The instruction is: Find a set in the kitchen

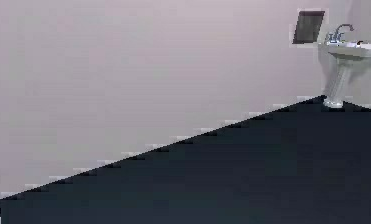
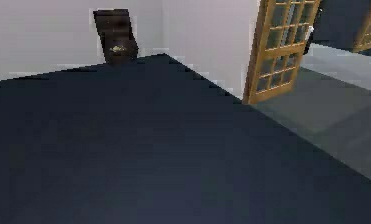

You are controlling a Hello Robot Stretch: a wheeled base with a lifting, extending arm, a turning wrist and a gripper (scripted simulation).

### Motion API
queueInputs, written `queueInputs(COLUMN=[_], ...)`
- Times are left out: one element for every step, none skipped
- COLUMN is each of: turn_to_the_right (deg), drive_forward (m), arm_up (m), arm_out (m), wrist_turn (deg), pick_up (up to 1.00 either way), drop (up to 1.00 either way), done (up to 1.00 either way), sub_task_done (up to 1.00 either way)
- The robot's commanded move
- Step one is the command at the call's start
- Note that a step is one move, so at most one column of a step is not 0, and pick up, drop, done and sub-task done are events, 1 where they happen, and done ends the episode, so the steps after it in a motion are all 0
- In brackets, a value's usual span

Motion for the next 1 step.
queueInputs(turn_to_the_right=[45.0], drive_forward=[0.00], arm_up=[0.00], arm_out=[0.00], wrist_turn=[0.0], pick_up=[0.00], drop=[0.00], done=[0.00], sub_task_done=[0.00])
